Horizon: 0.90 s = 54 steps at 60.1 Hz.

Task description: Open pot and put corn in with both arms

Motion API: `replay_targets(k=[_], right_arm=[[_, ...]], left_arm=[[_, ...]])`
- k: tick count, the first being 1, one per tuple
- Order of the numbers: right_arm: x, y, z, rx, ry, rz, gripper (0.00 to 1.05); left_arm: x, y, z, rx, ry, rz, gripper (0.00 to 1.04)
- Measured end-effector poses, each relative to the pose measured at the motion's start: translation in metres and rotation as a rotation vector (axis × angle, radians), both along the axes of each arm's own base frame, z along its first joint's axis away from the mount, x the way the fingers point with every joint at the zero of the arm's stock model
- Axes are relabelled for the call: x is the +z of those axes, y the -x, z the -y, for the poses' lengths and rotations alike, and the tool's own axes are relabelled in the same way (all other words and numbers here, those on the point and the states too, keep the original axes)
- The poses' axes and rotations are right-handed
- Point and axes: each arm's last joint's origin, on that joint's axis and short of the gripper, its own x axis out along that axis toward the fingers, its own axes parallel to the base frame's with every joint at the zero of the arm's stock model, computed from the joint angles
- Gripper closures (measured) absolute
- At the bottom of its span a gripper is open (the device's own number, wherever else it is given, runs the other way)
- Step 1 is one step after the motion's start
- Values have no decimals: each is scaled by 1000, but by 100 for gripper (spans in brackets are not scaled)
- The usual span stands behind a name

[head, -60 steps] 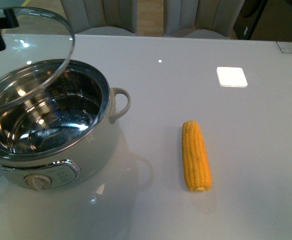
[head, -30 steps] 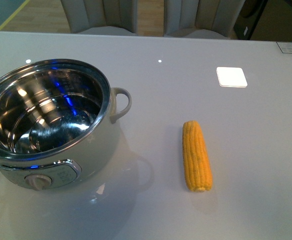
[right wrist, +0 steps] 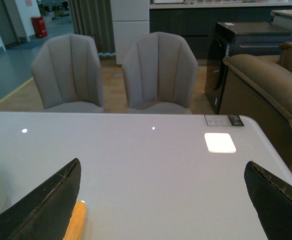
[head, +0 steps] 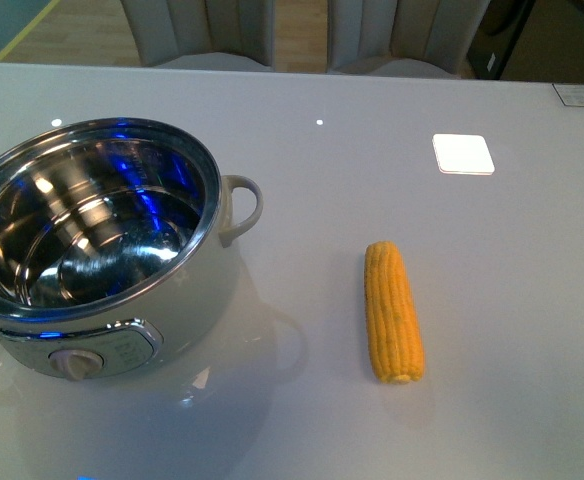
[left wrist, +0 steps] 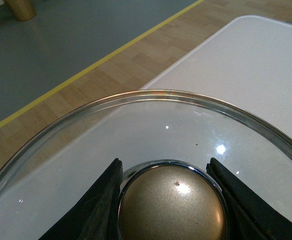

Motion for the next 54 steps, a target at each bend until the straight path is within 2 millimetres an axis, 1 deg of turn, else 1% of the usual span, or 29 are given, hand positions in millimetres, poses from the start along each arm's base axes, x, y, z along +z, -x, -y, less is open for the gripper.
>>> replay_targets(k=[12,32,44,54], right_arm=[[0,0,0,0,0,0,9],[0,0,0,0,0,0,9],[0,0,0,0,0,0,9],[0,0,0,0,0,0,9]], left_arm=[[-23,-7,-4,0,6,-7,60],[-61,-16,5,-62,-2,57,60],[-83,-14,5,-75,27,38,60],[-92,-11,6,-84,40,24,60]])
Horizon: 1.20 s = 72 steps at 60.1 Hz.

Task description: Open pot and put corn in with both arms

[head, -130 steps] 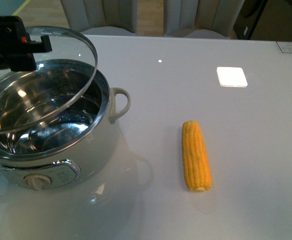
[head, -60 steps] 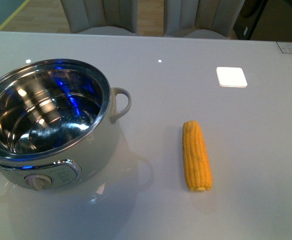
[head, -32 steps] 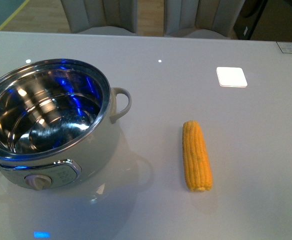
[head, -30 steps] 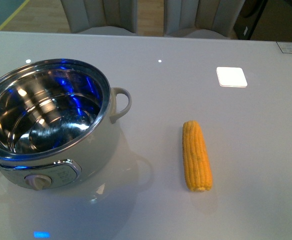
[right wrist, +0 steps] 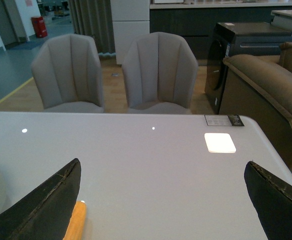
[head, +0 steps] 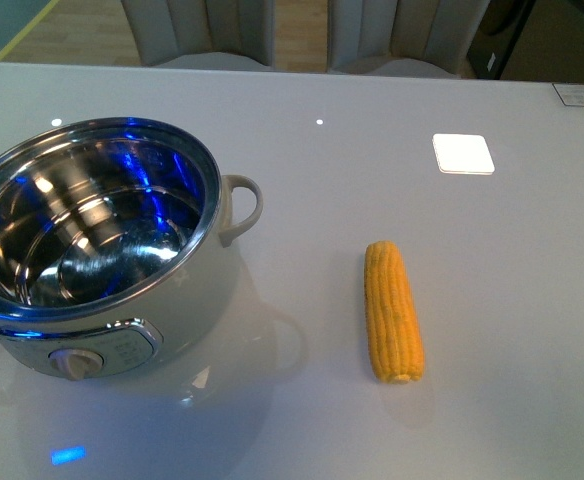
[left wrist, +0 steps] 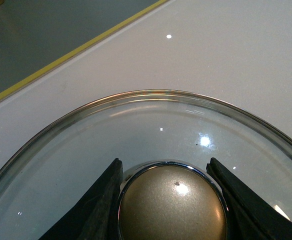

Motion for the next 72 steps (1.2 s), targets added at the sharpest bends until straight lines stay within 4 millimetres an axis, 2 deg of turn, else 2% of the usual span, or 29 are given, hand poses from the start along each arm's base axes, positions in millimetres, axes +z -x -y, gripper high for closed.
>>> replay_targets(k=[13,16,26,32,39,46,59,72], right_arm=[[0,0,0,0,0,0,9],[0,0,0,0,0,0,9],[0,0,0,0,0,0,9],[0,0,0,0,0,0,9],[0,0,0,0,0,0,9],[0,0,0,0,0,0,9],[0,0,0,0,0,0,9],[0,0,0,0,0,0,9]], left_arm=[[-4,-2,-2,3,11,15,60],[-4,-2,-2,2,12,15,48],[-4,-2,-2,2,12,15,25],[-4,-1,-2,4,10,11,5],[1,7,0,42,-6,-29,7],[18,7,-2,71,-12,-29,7],[67,5,-12,113,-16,35,7],[120,21,-14,76,-5,110,7]])
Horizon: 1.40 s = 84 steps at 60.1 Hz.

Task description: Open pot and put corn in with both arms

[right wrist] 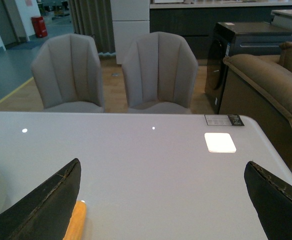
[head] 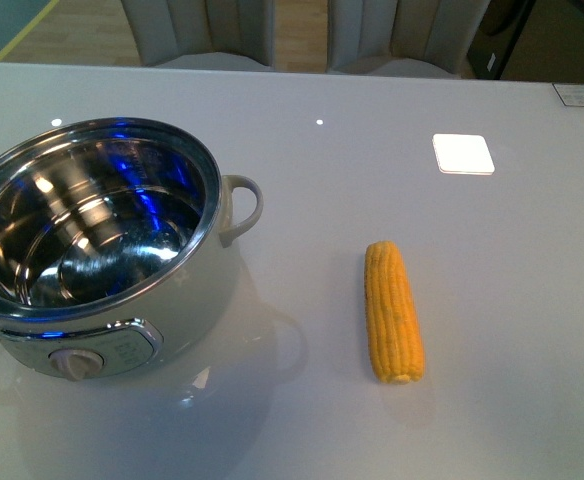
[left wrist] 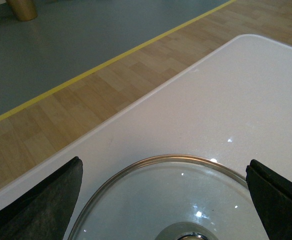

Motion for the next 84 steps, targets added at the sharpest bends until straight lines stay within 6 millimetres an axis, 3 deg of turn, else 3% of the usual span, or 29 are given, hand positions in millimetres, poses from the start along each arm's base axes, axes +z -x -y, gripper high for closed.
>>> replay_targets(k=[8,15,24,31,55,68,84], right_arm=[[0,0,0,0,0,0,9],[0,0,0,0,0,0,9],[0,0,0,0,0,0,9],[0,0,0,0,0,0,9],[0,0,0,0,0,0,9],[0,0,0,0,0,0,9],[0,0,0,0,0,0,9]], left_arm=[[40,22,11,-87,-14,100,7],[71,47,34,-207,-47,207,7],[86,61,65,-283,-70,282,7],[93,75,77,-294,-50,301,7],[106,155,113,-338,-3,339,7],[105,177,120,-358,32,339,7],[105,188,122,-382,45,330,7]])
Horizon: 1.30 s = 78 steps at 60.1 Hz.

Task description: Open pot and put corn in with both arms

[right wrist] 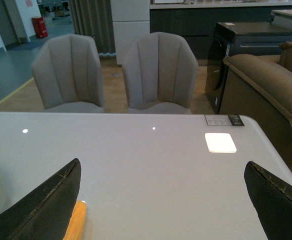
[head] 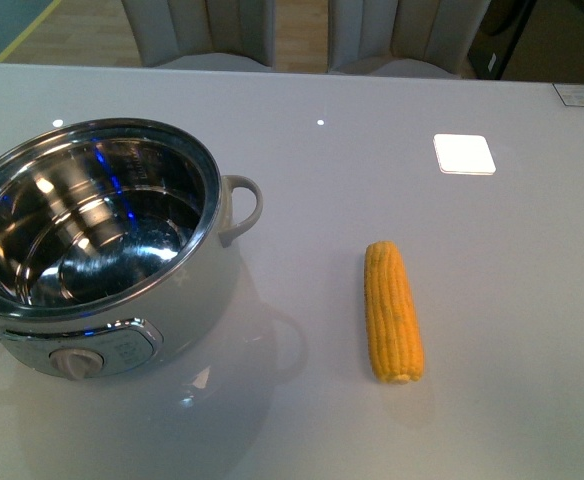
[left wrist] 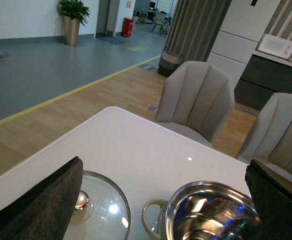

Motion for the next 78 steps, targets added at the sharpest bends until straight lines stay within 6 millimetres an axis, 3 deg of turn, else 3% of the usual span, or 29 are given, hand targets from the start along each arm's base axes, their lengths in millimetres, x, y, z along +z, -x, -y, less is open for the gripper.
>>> replay_targets(k=[10,18,41,50,74,78], right_arm=[[0,0,0,0,0,0,9],[0,0,0,0,0,0,9],[0,0,0,0,0,0,9],[0,0,0,-1,0,0,9],[0,0,0,-1,0,0,9],[0,0,0,-1,0,0,9]], left_arm=[[0,0,0,-10,-2,-2,7],[3,2,8,-227,-175,11,31],[-1,18,29,-242,-223,-33,101],[-1,18,42,-255,-227,-31,101],[-1,18,43,-249,-227,-32,101],[-1,18,43,-249,-226,-32,93]])
